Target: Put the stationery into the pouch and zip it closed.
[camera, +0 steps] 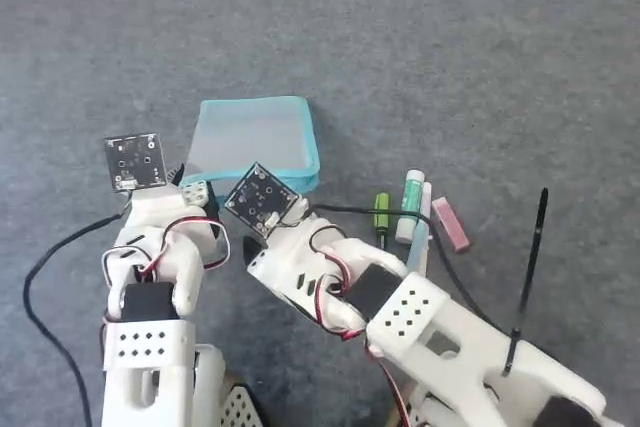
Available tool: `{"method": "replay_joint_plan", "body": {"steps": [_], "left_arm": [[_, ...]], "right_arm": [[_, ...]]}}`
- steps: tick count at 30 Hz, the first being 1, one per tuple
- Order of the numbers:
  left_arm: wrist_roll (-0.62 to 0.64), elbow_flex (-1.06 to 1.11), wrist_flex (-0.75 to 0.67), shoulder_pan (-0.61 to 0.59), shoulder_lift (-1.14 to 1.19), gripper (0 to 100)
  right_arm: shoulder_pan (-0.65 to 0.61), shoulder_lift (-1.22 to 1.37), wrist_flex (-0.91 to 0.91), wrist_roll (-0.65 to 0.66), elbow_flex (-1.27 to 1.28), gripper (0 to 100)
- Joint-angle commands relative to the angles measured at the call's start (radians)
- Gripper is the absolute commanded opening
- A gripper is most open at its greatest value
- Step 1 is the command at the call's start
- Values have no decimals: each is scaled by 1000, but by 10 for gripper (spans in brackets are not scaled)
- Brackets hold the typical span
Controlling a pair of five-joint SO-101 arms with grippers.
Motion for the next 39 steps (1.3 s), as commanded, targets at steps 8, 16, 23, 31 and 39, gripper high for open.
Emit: {"method": "replay_joint_plan", "body": {"steps": [8,16,23,31,39], "left_arm": [[12,-8,-35,-2,8,11],[11,-8,-34,-3,8,11],[11,-8,-34,-3,9,11],[11,-8,-34,-3,9,11],[11,-8,-34,-2,9,11]], "right_arm": [[156,16,-5,2,-12,8],[269,15,133,141,-51,8],[383,15,213,147,-106,8],[447,15,222,149,-129,8],[395,12,259,150,-138,26]]}}
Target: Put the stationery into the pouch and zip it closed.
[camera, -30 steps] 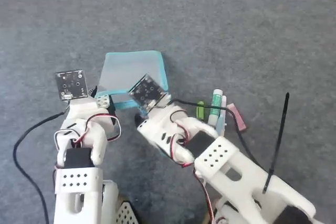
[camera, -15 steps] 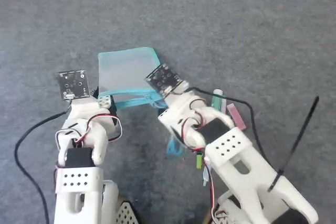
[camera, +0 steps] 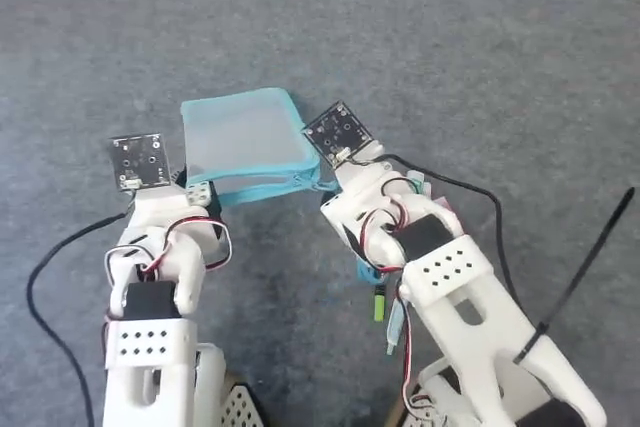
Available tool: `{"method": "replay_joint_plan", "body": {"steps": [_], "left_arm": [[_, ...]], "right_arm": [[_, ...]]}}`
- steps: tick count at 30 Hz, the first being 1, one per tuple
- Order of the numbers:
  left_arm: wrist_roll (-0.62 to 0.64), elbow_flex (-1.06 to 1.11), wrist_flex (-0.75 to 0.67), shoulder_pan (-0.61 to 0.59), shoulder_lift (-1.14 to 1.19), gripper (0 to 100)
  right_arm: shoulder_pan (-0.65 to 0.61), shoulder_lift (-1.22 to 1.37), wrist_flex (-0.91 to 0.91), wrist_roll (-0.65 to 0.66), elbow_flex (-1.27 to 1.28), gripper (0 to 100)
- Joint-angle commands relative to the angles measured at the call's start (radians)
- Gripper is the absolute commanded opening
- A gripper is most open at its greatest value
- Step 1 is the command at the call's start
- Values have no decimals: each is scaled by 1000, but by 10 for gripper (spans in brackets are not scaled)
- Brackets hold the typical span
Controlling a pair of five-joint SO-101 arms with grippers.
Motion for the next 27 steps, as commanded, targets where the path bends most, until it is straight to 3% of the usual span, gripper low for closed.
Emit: {"method": "replay_joint_plan", "body": {"steps": [1,6,11,17,21,27], "left_arm": [[11,-10,-35,-5,8,11],[11,-10,-37,-3,8,11],[14,-10,-38,-3,8,11],[11,-10,-38,-5,8,11],[11,-10,-38,-5,8,11],[9,-2,-35,-9,8,11]], "right_arm": [[-28,-27,70,12,-64,48],[-116,-188,236,26,-86,178],[-148,-441,381,141,-87,183],[76,-559,449,103,-87,183],[242,-440,481,72,-61,183],[367,-174,424,80,-44,183]]}}
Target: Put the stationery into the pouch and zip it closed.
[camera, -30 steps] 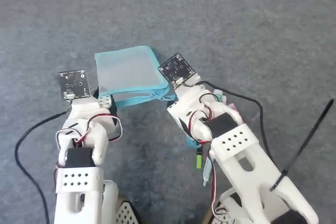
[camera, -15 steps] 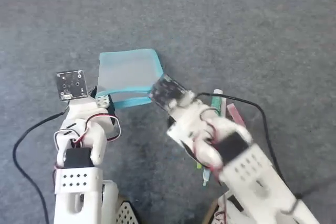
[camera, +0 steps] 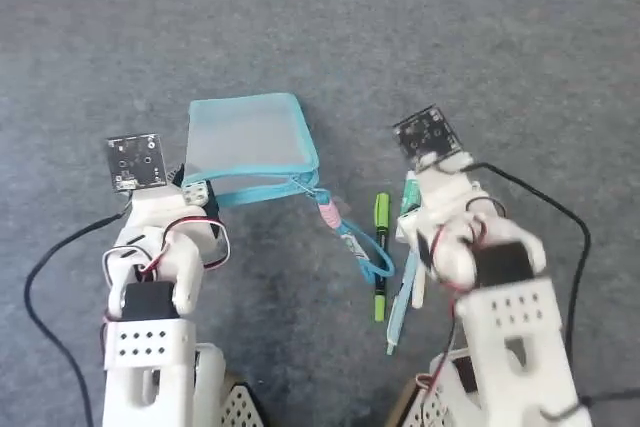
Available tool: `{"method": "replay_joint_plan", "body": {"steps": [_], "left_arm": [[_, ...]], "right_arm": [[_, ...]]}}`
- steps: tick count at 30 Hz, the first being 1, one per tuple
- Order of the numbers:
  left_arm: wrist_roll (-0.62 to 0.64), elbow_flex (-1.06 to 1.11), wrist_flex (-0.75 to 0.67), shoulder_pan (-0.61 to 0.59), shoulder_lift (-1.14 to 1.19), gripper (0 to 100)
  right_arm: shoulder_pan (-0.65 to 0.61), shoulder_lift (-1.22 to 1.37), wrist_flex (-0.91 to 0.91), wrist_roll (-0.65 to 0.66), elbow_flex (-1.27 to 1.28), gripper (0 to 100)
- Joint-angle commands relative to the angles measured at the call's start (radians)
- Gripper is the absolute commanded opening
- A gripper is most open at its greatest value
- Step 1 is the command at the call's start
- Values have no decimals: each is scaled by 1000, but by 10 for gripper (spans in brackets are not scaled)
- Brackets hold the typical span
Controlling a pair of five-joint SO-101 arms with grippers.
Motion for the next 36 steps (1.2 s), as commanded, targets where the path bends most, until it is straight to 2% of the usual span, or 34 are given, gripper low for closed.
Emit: {"method": "replay_joint_plan", "body": {"steps": [1,4,11,21,29,36], "left_arm": [[9,4,-37,-2,6,11],[8,7,-37,-3,6,11],[8,7,-38,-3,6,12],[8,7,-38,-3,6,12],[8,7,-35,-3,6,12],[8,13,-35,-5,5,12]], "right_arm": [[70,173,-62,-9,-18,183],[119,306,-134,11,-18,183],[196,484,-211,169,-23,183],[194,521,-255,175,-3,183],[194,654,-331,176,-5,183],[200,677,-325,178,-6,182]]}}
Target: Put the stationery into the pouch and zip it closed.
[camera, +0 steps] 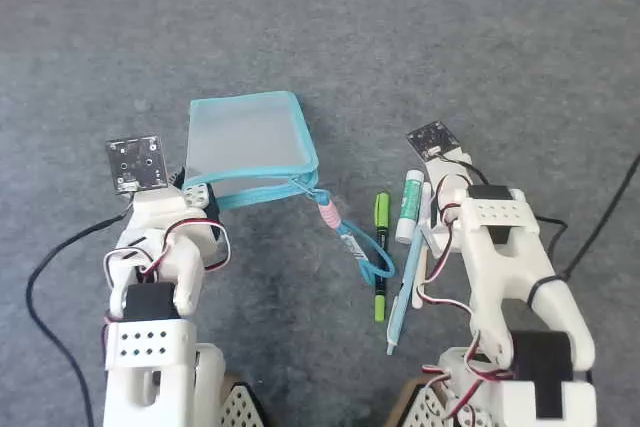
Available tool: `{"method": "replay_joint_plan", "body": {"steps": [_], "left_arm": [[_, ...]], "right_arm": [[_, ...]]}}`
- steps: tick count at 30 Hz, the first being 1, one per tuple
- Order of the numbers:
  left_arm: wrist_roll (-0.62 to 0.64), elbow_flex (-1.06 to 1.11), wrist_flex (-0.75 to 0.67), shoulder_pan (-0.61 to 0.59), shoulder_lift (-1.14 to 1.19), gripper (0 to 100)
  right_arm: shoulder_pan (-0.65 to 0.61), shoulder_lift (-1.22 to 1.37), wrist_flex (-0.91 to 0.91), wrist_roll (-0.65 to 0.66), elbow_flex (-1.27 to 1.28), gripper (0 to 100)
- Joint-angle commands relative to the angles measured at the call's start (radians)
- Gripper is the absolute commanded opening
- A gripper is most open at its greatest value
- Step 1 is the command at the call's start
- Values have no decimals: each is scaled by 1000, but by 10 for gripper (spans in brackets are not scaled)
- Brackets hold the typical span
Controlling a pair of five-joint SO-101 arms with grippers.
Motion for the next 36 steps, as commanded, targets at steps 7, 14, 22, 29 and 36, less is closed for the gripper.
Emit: {"method": "replay_joint_plan", "body": {"steps": [7,14,22,29,36], "left_arm": [[8,1,-35,-3,2,12],[8,2,-35,-3,2,12],[8,2,-37,-3,2,12],[8,2,-37,-3,3,12],[8,5,-32,-3,6,12]], "right_arm": [[13,-5,15,15,-11,78],[16,-15,18,15,-12,35],[124,-240,185,15,-94,8],[-16,-467,328,15,-72,8],[-33,-366,148,8,11,12]]}}
